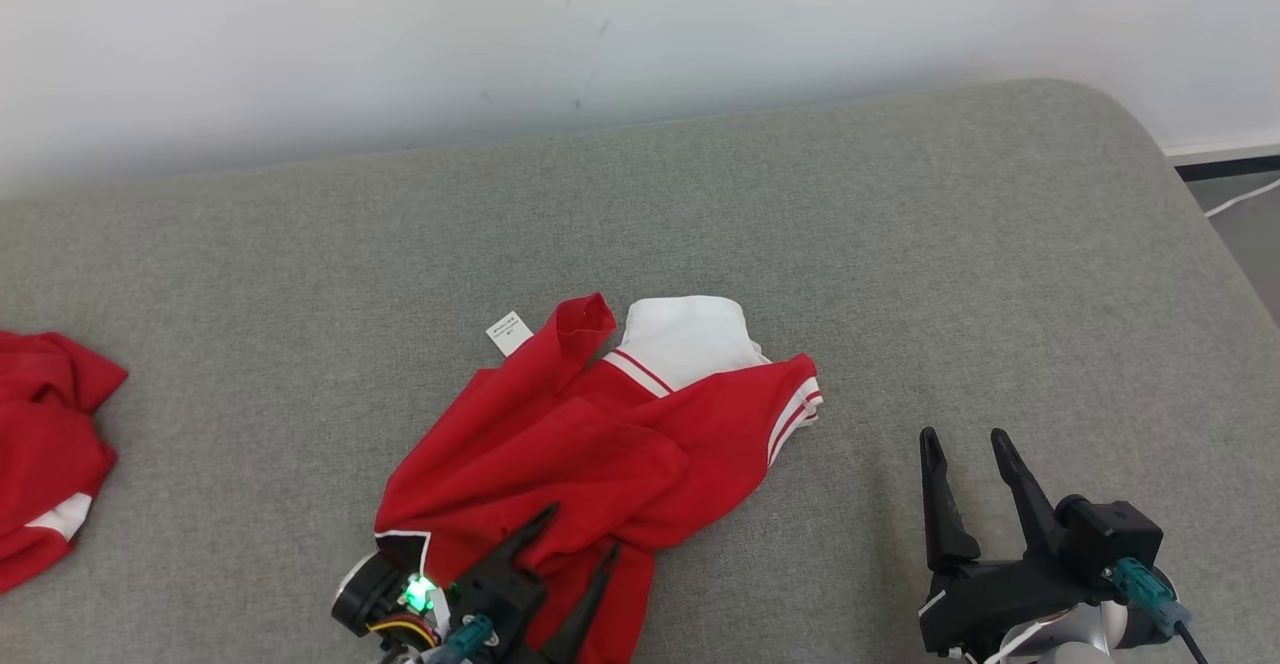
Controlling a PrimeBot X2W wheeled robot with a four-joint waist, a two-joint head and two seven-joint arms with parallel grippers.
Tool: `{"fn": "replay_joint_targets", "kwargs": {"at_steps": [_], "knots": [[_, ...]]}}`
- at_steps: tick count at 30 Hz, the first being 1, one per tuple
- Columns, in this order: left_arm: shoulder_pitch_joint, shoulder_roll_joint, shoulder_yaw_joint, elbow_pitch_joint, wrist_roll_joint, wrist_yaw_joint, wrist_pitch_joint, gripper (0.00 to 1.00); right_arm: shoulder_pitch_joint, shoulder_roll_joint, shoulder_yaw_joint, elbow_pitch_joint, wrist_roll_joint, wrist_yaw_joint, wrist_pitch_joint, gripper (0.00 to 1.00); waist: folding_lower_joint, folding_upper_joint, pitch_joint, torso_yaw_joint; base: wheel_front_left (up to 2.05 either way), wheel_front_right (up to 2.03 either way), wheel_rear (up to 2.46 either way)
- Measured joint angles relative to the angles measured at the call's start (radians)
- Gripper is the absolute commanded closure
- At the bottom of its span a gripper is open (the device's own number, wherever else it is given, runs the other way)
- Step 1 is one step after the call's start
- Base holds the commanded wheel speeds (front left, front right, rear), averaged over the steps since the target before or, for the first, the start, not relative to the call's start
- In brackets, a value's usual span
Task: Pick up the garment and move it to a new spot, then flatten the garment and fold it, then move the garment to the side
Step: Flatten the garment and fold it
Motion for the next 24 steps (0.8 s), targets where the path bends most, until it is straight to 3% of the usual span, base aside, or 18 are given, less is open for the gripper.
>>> {"fn": "replay_joint_targets", "kwargs": {"at_steps": [3,4,5,6,15,24], "knots": [[-0.02,-0.012,0.015,0.033,-0.02,0.004,-0.019,0.0,0.0,0.0,0.001,0.001,0.0,0.0,0.0,0.0,0.0,0.0,-0.001,-0.007,0.0,0.0,0.0],[-0.027,-0.017,0.02,0.037,-0.03,0.006,-0.026,0.56,0.0,0.0,0.001,0.001,0.0,0.0,0.0,0.0,0.0,0.0,-0.002,-0.008,0.0,0.0,0.0],[-0.034,-0.019,0.024,0.041,-0.033,0.012,-0.031,0.71,0.0,0.0,-0.001,0.001,0.0,0.0,0.0,0.0,0.0,0.0,-0.003,-0.008,0.0,0.0,0.0],[-0.041,-0.02,0.025,0.046,-0.033,0.012,-0.034,1.0,0.001,0.0,-0.002,0.001,0.0,0.0,0.0,0.0,0.0,0.0,-0.004,-0.007,0.0,0.0,0.0],[-0.053,-0.021,0.051,0.042,-0.062,0.023,-0.053,1.0,0.009,0.003,-0.009,-0.001,-0.002,0.0,0.0,0.0,0.0,0.0,-0.014,0.017,0.0,0.0,0.0],[-0.047,0.027,0.145,-0.183,-0.117,0.072,-0.05,1.0,0.028,0.007,-0.01,0.001,-0.002,0.0,0.0,0.0,0.0,0.0,-0.038,0.071,0.0,0.0,0.0]]}}
